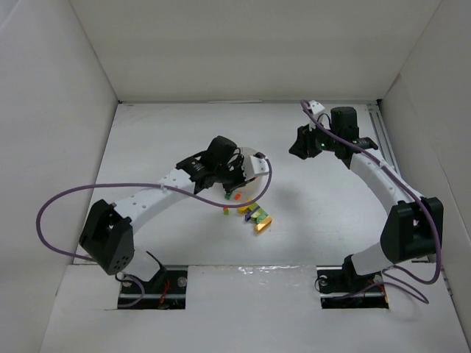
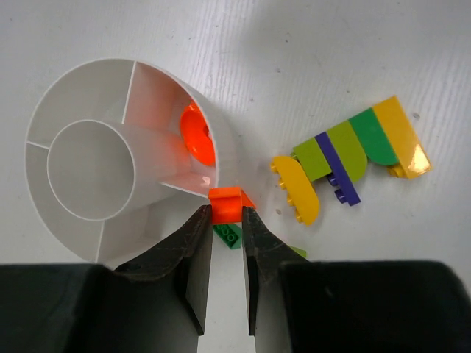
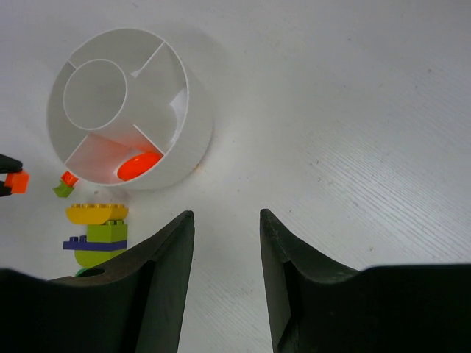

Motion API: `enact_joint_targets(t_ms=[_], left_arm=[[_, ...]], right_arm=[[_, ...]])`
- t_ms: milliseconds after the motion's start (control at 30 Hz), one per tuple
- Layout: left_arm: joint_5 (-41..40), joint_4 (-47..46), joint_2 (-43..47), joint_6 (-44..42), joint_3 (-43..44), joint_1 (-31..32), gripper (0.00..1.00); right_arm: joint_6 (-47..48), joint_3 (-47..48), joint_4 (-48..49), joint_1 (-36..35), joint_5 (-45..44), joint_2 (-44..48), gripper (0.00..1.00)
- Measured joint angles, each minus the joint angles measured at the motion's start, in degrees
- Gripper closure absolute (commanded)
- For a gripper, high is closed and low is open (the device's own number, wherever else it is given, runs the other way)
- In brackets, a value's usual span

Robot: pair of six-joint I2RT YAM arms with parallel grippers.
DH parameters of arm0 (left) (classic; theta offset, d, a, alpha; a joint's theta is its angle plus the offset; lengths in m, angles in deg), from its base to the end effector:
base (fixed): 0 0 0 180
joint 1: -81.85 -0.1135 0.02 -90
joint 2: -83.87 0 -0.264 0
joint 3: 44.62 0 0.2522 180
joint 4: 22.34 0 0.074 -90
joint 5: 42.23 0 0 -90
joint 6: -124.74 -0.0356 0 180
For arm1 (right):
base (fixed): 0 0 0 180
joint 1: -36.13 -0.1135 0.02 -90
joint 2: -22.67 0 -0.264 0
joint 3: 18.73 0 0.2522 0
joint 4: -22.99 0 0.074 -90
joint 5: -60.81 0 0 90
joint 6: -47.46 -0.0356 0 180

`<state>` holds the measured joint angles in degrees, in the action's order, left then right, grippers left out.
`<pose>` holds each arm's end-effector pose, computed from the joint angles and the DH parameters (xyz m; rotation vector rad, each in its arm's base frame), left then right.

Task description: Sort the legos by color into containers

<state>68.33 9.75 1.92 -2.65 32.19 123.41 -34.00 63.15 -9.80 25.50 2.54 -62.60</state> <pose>0.2309 -0.2214 0.2874 1.5501 1.5710 -0.4381 0.3250 0.0800 0.3001 -0.6605 2.0581 0.6277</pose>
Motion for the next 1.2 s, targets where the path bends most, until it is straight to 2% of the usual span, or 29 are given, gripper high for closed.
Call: enact_joint_targets(t_ms=[200, 933, 1200], left_arm=[[-0.17, -0.15, -5.16, 1.57, 3.61, -2.10, 0.97], [-0.81, -1.03, -11.15, 2.97, 7.93, -2.25, 0.97], [-1.11, -1.25, -11.34, 3.13, 8.37, -2.25, 0.83]], right_arm=[[0.00, 0.00, -0.04, 0.11, -0.02, 0.00, 0.53], [-0.02, 0.00, -0.02, 0.13, -0.02, 0.00, 0.53], [0.00, 0.00, -0.04, 0.55, 0.07, 0.00, 0.53]])
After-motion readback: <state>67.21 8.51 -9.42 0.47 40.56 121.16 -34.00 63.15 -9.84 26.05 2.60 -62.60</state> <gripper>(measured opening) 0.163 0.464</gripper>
